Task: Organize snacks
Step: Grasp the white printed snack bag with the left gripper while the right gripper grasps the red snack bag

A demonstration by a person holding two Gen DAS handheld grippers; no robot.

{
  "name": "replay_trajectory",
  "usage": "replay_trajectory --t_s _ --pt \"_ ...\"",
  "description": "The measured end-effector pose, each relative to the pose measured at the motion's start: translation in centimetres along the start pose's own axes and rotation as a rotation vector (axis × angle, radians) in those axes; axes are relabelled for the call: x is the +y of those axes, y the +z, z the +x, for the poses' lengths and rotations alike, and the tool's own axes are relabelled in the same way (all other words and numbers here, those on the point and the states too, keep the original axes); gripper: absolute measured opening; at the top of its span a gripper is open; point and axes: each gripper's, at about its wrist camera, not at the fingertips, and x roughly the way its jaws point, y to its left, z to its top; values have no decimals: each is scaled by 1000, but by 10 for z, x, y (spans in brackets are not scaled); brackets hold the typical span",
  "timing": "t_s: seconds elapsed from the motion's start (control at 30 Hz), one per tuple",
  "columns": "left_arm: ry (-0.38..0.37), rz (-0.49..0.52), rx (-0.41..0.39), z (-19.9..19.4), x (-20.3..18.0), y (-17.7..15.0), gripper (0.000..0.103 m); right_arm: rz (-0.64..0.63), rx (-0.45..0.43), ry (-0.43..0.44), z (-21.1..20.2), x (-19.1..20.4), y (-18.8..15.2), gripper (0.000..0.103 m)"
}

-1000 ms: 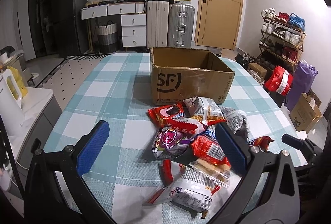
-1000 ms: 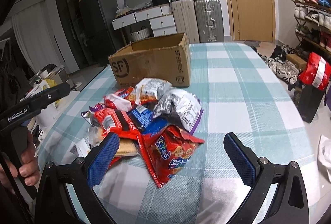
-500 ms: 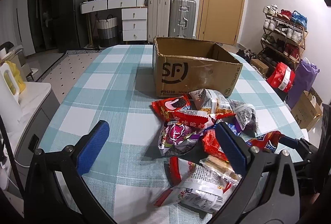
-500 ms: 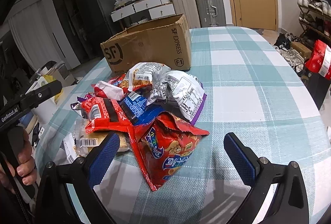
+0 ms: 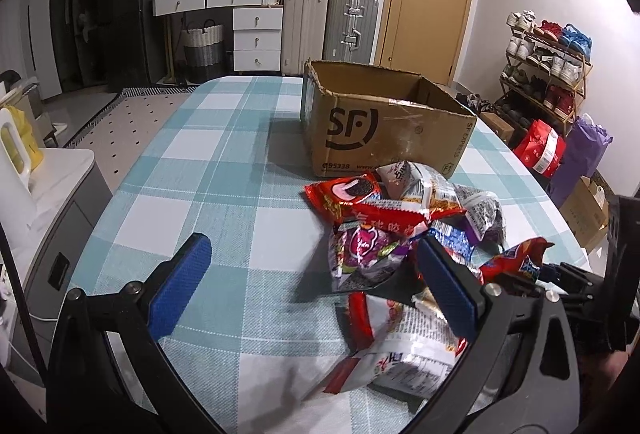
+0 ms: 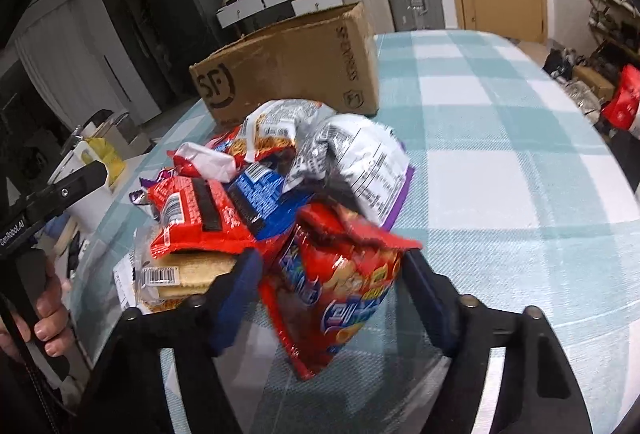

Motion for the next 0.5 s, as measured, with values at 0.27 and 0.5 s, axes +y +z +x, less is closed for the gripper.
replay_trajectory --t_s 0.27,0.5 --pt "-24 -8 33 -1 9 -10 102 13 -10 31 -4 -3 -1 53" --pt "-43 -8 47 -7 8 -15 102 48 -32 52 -14 -9 -5 51"
